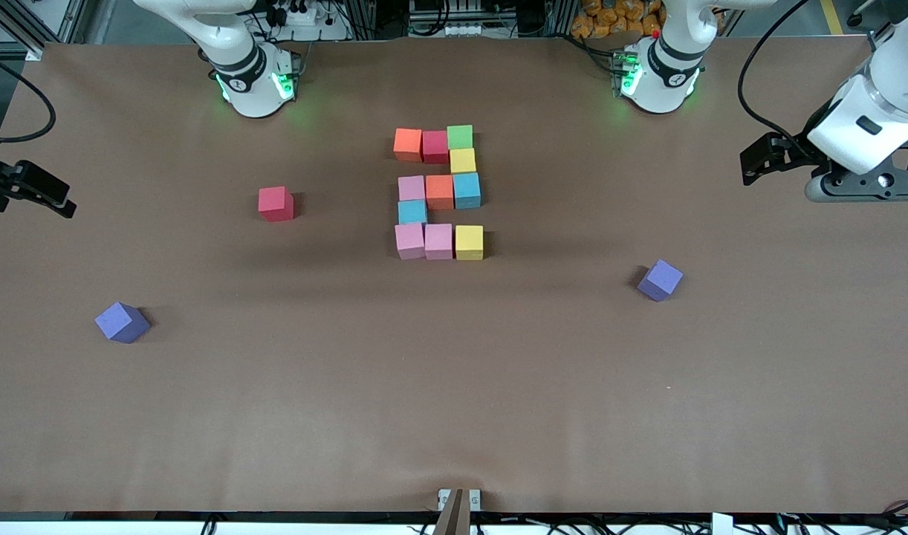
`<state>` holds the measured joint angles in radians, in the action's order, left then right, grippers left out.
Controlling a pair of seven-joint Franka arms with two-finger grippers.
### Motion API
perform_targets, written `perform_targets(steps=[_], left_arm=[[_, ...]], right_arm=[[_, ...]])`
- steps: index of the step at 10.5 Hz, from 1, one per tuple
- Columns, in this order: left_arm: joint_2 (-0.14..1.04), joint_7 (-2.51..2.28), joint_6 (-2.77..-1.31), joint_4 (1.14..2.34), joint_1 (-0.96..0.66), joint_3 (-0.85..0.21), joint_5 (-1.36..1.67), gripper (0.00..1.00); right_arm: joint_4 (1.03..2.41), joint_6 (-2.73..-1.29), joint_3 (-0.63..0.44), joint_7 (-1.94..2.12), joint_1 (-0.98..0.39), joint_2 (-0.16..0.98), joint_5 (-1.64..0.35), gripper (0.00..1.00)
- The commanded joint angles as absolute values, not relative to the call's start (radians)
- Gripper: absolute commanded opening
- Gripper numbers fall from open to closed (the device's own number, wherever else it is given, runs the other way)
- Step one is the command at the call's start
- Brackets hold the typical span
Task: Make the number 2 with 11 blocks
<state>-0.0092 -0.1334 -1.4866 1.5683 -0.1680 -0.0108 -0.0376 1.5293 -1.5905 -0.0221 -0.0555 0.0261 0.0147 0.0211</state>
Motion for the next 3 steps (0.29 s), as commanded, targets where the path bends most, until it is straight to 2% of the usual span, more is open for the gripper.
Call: perform_targets(steps=[1, 3], left_arm=[[-0.014, -0.106, -1.457, 1.548, -0.179, 0.000, -0.031, 1.00], [-0.011, -0.106, -1.456, 1.548, -0.183, 0.002, -0.028, 1.00]], right_arm=[[1.522, -1.582, -0.023, -0.071, 0.025, 0.015, 0.009, 1.00], [1.522, -1.583, -0.023, -0.071, 0.025, 0.017, 0.009, 1.00]])
